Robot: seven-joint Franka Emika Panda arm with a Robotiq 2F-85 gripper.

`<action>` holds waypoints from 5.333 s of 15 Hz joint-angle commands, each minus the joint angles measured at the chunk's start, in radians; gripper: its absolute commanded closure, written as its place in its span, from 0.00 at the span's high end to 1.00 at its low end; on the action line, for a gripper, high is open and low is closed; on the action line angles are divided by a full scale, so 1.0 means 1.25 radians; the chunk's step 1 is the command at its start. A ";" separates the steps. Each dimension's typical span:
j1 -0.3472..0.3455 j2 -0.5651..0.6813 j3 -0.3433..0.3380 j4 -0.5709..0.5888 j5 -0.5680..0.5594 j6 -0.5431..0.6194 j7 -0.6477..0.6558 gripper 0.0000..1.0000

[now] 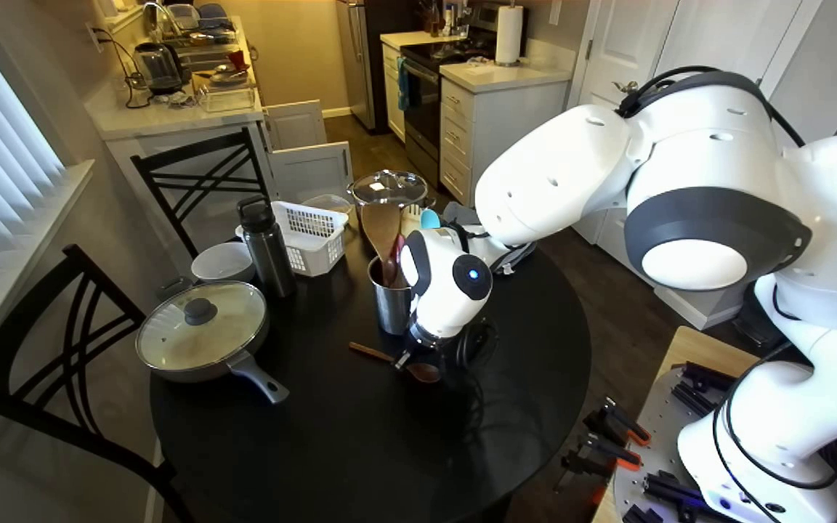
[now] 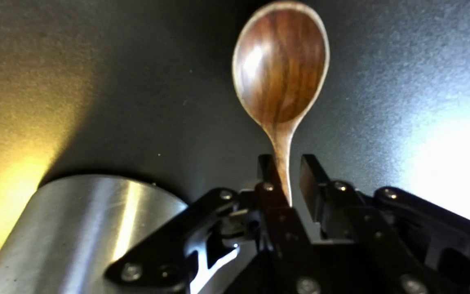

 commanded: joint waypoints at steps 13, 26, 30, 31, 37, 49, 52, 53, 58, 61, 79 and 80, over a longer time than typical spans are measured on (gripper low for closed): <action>-0.020 -0.028 0.009 0.016 -0.010 0.009 0.003 0.52; 0.033 0.090 0.007 -0.122 0.004 0.002 -0.023 0.03; 0.055 0.181 -0.024 -0.184 0.054 0.003 0.004 0.03; 0.060 0.204 -0.034 -0.196 0.074 0.003 0.009 0.03; 0.021 0.352 -0.017 -0.265 0.166 0.004 0.009 0.03; -0.027 0.564 0.010 -0.405 0.412 0.004 0.009 0.03; -0.029 0.599 0.009 -0.452 0.516 0.004 0.009 0.03; -0.032 0.608 0.009 -0.463 0.552 0.004 0.009 0.03; -0.032 0.611 -0.015 -0.472 0.702 -0.018 0.009 0.03; -0.021 0.640 -0.020 -0.461 0.696 -0.149 0.009 0.03; 0.484 0.995 -0.417 -0.191 1.615 -0.648 -0.714 0.03; 0.509 1.012 -0.448 -0.171 1.659 -0.659 -0.749 0.03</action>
